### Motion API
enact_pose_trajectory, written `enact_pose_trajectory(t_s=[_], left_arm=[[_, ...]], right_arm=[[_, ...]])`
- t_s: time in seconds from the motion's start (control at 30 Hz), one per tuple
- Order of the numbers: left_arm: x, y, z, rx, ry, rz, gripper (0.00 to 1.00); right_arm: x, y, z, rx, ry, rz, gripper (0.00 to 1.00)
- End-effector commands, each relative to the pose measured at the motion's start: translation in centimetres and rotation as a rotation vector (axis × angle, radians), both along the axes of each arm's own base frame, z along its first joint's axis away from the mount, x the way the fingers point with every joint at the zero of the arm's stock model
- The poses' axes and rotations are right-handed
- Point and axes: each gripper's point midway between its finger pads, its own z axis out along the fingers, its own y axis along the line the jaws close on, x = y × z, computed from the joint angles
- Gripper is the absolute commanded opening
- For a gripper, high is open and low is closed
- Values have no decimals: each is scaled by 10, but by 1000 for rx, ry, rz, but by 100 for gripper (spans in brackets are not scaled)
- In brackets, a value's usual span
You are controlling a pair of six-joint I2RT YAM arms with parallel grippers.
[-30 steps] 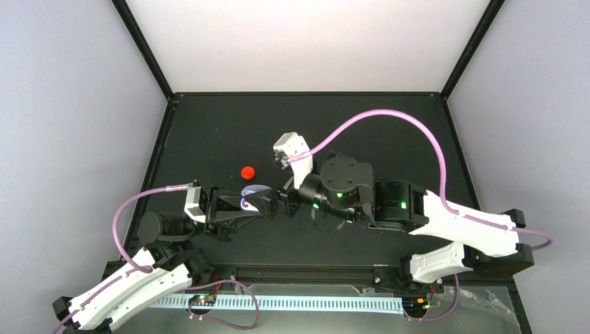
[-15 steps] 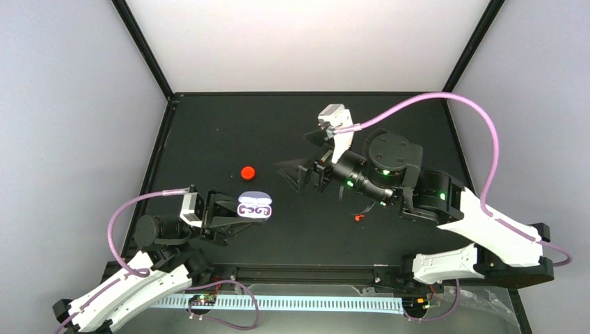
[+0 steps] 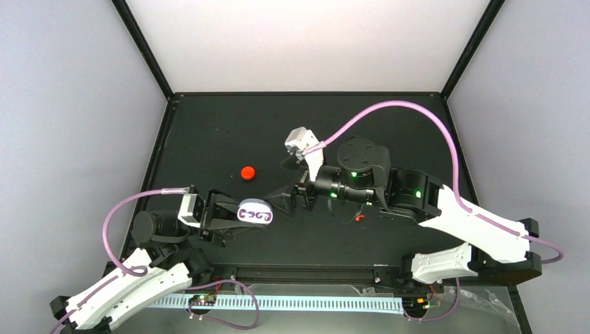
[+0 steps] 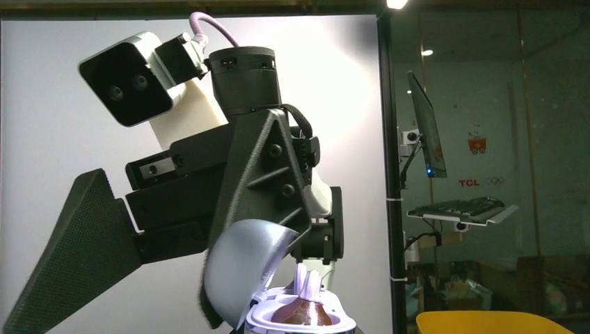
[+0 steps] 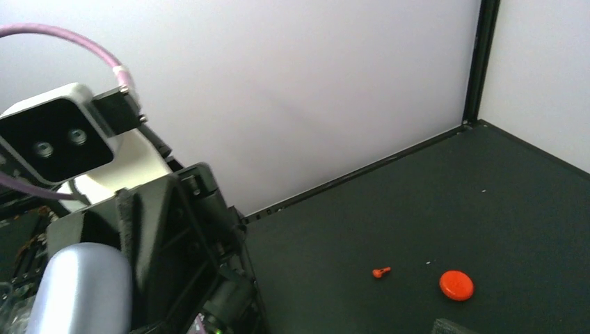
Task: Insert the wireless bluetooth earbuds into the charging case
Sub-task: Close the charging case, then place the charging case at the center of the board.
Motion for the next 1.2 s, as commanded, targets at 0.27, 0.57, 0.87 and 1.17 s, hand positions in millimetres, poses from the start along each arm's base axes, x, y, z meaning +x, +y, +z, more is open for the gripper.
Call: enact_pose_trajectory(t_s=[0.27, 0.57, 0.87, 1.17], left_arm=[[25, -7, 5, -4, 54, 94, 2], [129, -36, -94, 210, 454, 435, 2], [233, -104, -196, 524, 762, 551, 2], [343, -132, -303, 681, 1122, 563, 2]], right_arm=[[13, -30, 1, 58, -10, -126, 99], [102, -119, -85, -22, 105, -654, 99], [98, -155, -163, -87, 177, -753, 99], [81, -177, -191, -104, 224, -742, 99]])
